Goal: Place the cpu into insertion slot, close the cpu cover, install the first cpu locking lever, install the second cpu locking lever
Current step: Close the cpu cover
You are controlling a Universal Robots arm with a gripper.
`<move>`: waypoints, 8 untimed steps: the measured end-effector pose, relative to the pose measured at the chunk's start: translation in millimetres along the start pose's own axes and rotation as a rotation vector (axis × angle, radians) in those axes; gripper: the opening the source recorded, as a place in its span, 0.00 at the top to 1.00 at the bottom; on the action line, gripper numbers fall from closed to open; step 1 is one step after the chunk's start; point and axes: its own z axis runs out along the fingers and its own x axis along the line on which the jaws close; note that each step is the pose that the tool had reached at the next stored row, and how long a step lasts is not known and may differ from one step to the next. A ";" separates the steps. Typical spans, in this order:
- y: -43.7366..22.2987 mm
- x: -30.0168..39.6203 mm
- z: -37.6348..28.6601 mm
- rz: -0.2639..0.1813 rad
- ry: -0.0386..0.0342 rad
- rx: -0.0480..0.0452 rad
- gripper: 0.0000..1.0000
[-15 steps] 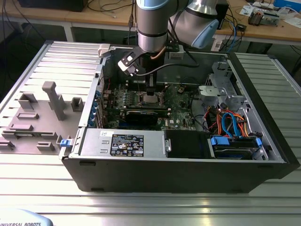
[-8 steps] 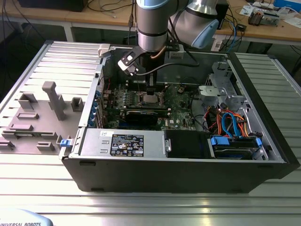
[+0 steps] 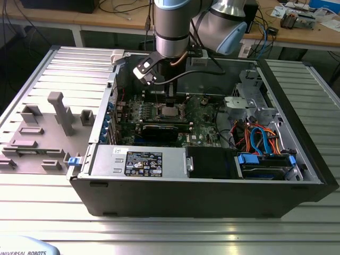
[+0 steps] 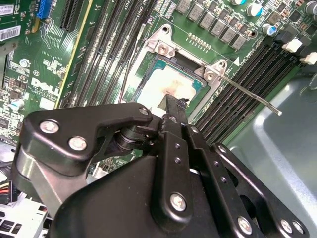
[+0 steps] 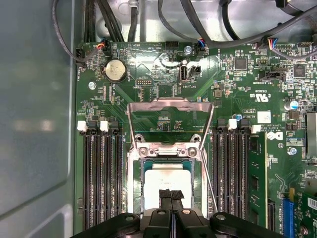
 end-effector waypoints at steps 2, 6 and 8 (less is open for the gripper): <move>0.0 0.0 -0.4 0.000 0.0000 0.0000 0.89; 0.1 0.0 -1.1 0.000 0.0000 0.0000 0.89; 0.1 0.0 -1.6 0.000 0.0000 0.0001 0.89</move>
